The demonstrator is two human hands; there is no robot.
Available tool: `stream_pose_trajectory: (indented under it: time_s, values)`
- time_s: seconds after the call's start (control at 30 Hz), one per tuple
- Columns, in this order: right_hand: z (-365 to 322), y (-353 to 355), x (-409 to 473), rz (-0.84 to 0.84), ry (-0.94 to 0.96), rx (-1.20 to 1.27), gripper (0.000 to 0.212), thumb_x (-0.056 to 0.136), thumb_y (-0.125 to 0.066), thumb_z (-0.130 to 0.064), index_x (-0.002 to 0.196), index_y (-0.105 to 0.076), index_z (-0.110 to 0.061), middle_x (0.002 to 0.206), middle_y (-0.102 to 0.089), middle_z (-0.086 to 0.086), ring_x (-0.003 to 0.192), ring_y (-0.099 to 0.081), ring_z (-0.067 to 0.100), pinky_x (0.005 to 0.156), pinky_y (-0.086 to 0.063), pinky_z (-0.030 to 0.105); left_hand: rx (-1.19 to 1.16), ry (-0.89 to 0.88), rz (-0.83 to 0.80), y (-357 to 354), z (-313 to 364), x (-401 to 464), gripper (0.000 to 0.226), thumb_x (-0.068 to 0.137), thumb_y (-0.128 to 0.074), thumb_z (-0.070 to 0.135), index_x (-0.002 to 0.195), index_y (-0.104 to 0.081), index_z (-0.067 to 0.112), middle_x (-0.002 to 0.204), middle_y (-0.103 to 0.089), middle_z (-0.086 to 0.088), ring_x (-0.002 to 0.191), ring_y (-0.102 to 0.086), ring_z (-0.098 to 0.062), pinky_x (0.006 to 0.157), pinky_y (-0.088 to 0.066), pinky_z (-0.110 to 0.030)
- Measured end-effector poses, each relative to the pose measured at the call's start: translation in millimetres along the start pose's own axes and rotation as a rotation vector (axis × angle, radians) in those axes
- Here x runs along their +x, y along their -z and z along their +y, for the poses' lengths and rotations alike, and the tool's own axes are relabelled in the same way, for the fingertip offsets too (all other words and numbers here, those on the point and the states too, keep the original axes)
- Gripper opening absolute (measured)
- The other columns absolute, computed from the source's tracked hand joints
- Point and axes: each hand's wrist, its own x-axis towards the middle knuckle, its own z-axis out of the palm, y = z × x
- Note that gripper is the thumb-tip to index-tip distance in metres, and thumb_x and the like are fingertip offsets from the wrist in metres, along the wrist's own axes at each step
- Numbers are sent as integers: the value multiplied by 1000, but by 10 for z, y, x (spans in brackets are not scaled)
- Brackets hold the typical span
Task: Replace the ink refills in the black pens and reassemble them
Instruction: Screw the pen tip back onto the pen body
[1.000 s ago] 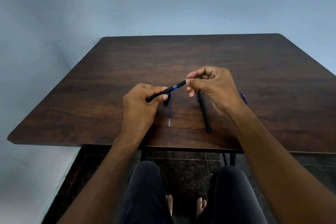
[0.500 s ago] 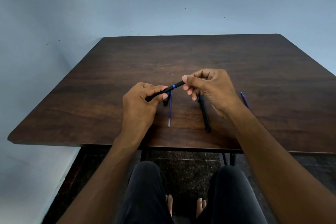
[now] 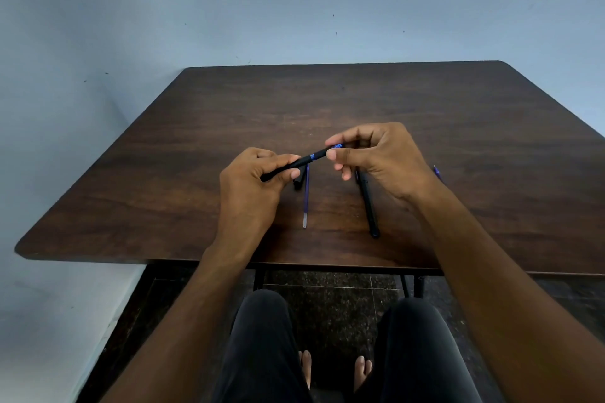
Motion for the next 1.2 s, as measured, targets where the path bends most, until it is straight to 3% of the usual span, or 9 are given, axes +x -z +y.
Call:
stream_pose_trajectory:
  time_s: [0.1, 0.33, 0.47, 0.6, 0.83, 1.1, 1.2]
  values:
    - [1, -10, -4, 11, -12, -17, 15, 86, -78, -10, 96, -75, 1, 71, -73, 8, 57, -64, 14, 56, -55, 24, -3, -7, -5, 5, 10, -4, 27, 80, -81, 15, 105, -77, 23, 94, -67, 10, 90, -62, -1, 77, -44, -5]
    - [12, -38, -7, 23, -22, -117, 34, 89, -74, -30, 88, -73, 4, 77, -74, 16, 59, -63, 19, 54, -51, 30, 10, -19, -15, 13, 34, -12, 27, 80, -80, 16, 106, -76, 23, 95, -66, 10, 89, -60, 3, 77, -44, -4]
    - [-16, 18, -31, -24, 0, 11, 31, 84, -80, -13, 111, -71, -3, 80, -76, 11, 61, -67, 17, 57, -56, 27, 20, -20, -7, 18, 27, -10, 28, 79, -81, 15, 106, -77, 23, 95, -66, 10, 89, -60, 2, 77, -43, -3]
    - [-15, 51, -30, -47, 34, -52, 22, 83, -76, 1, 106, -74, 0, 80, -76, 14, 62, -70, 14, 62, -58, 24, 24, -26, -7, 8, 22, -5, 29, 79, -81, 15, 106, -77, 22, 95, -67, 8, 90, -61, 0, 77, -43, -4]
    - [39, 22, 0, -13, 18, -91, 16, 86, -78, -14, 97, -77, -3, 75, -75, 9, 63, -65, 20, 61, -55, 31, 27, -42, -4, 4, 19, -17, 28, 80, -80, 15, 107, -77, 21, 95, -66, 10, 88, -60, 6, 77, -44, -4]
    - [17, -29, -11, -16, -1, -182, 32, 91, -71, -30, 88, -74, 1, 77, -75, 13, 62, -65, 17, 56, -53, 26, 34, -52, -1, 10, 21, -44, 28, 80, -80, 14, 107, -77, 20, 94, -64, 11, 87, -60, 3, 76, -43, -3]
    - [3, -7, -32, -25, 12, -185, 27, 86, -77, -30, 97, -75, -5, 76, -74, 5, 59, -63, 12, 56, -53, 25, 49, -54, 1, 12, 15, -38, 28, 80, -80, 14, 107, -77, 20, 94, -64, 11, 86, -59, 5, 76, -43, -3]
